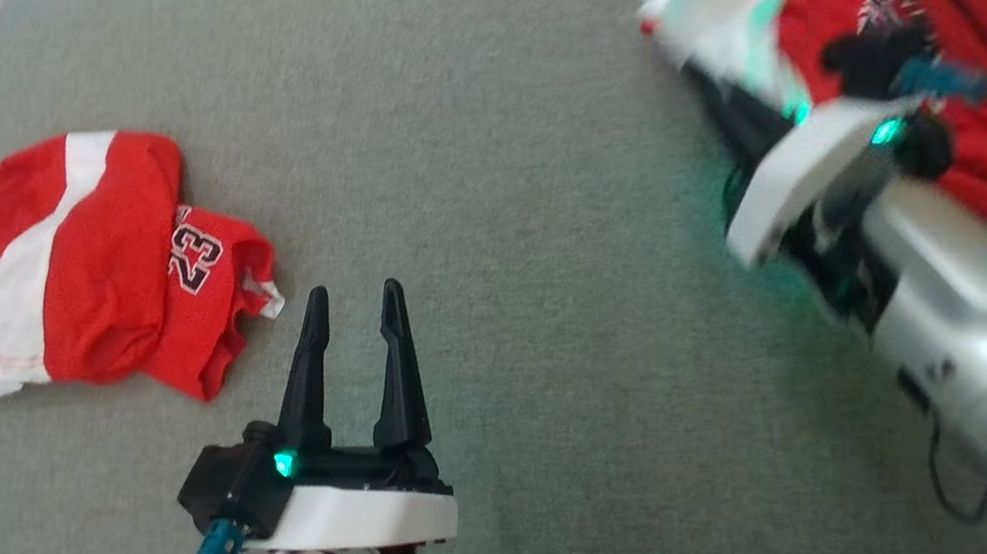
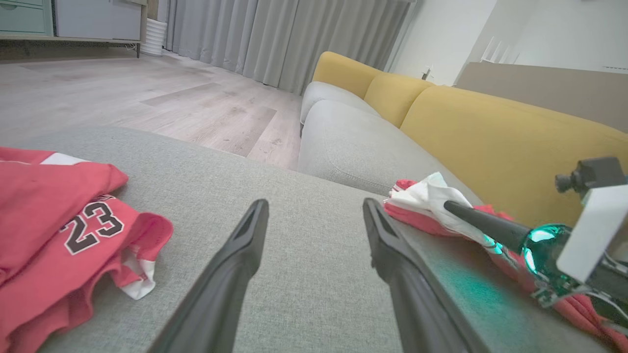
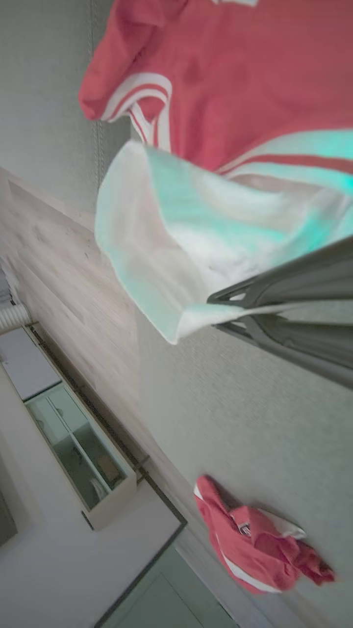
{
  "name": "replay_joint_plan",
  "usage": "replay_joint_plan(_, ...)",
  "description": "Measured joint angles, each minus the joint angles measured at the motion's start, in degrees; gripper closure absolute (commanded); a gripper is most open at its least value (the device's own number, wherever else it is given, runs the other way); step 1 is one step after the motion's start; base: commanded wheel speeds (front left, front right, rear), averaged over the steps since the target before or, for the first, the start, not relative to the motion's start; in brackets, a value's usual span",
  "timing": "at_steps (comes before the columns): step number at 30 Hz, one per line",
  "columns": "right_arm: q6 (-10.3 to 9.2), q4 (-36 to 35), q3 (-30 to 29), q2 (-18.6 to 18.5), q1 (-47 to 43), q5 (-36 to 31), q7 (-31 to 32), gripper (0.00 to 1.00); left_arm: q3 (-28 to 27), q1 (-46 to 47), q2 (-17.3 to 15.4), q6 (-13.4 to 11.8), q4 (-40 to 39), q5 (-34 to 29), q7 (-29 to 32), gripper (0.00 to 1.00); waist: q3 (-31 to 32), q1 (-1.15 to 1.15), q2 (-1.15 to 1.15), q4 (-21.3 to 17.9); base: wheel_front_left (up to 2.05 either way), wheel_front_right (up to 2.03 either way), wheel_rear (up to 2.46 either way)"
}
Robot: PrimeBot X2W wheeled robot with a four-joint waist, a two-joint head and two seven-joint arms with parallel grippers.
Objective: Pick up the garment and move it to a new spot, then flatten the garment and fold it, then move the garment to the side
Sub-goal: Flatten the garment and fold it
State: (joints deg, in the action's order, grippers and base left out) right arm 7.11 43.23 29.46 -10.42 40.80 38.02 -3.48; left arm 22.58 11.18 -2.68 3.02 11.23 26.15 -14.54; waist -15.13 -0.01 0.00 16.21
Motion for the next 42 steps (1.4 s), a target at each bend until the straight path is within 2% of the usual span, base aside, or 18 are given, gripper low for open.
replay_joint_plan(4, 0.00, -6.55, 8.83, -2.83, -4.03, 4.66, 0.03, 1.00, -0.34, -0.95, 0.00, 0.04, 0.45, -0.33, 0.00, 0.00, 2.28, 0.00, 0.00, -1.10, 0.00, 0.00, 0.00)
replay_joint_plan(8, 0.00, -11.79, 16.13, -3.78, -6.08, 8.89, 0.02, 1.00, -0.70, -2.60, 0.00, 0.09, 1.08, -0.75, 0.00, 0.00, 4.48, 0.00, 0.00, -2.01, 0.00, 0.00, 0.00)
replay_joint_plan(15, -0.01, -14.30, 27.08, -4.08, -7.09, 9.90, 0.04, 1.00, -2.20, -3.77, -0.01, 0.54, 1.30, -1.53, 0.00, 0.00, 6.74, 0.00, 0.00, -3.70, 0.00, 0.00, 0.00)
replay_joint_plan(16, -0.01, -13.69, 28.25, -3.94, -7.36, 9.62, 0.15, 0.91, -2.32, -3.86, -0.01, 0.55, 1.30, -1.53, 0.00, 0.00, 6.92, 0.00, 0.00, -3.95, 0.00, 0.00, 0.00)
replay_joint_plan(17, -0.01, -13.69, 28.25, -3.94, -7.36, 9.62, 0.15, 0.00, -2.32, -3.86, -0.01, 0.55, 1.30, -1.53, 0.00, 0.00, 6.92, 0.00, 0.00, -3.95, 0.00, 0.00, 0.00)
replay_joint_plan(19, -0.01, -12.14, 31.16, -3.24, -7.68, 8.90, 0.04, 0.00, -2.48, -4.47, -0.01, 0.59, 1.30, -2.10, 0.00, 0.00, 7.54, 0.00, 0.00, -4.81, 0.00, 0.00, 0.00)
replay_joint_plan(27, 0.00, -11.93, 35.30, -0.86, -7.64, 9.37, -2.24, 0.00, -5.41, -5.45, -0.03, 0.67, 1.32, -3.23, 0.00, 0.00, 9.00, 0.00, 0.00, -8.30, 0.00, 0.00, 0.00)
replay_joint_plan(30, 0.00, -10.25, 31.48, -1.45, -7.55, 9.20, -6.45, 0.00, -6.60, -5.93, -0.03, 1.09, 1.27, -3.83, 0.00, 0.00, 9.98, 0.00, 0.00, -10.78, 0.00, 0.00, 0.00)
replay_joint_plan(33, 0.00, -7.23, 24.02, -2.46, -7.55, 8.20, -9.24, 0.00, -7.64, -5.93, -0.03, 1.10, 0.83, -3.99, 0.00, 0.00, 10.67, 0.00, 0.00, -12.54, 0.00, 0.00, 0.00)
replay_joint_plan(37, -0.01, -3.69, 9.25, -3.79, -8.28, 4.95, -10.72, 0.00, -7.98, -5.97, -0.04, 1.09, -0.05, -4.03, 0.00, 0.00, 11.62, 0.00, 0.00, -14.48, 0.00, 0.00, 0.00)
replay_joint_plan(42, -0.01, -9.25, -9.98, -2.96, -16.47, -6.59, -10.73, 0.00, -8.10, -6.66, -0.04, 1.04, -1.44, -4.03, 0.00, 0.00, 12.51, 0.00, 0.00, -16.43, 0.00, 0.00, 0.00)
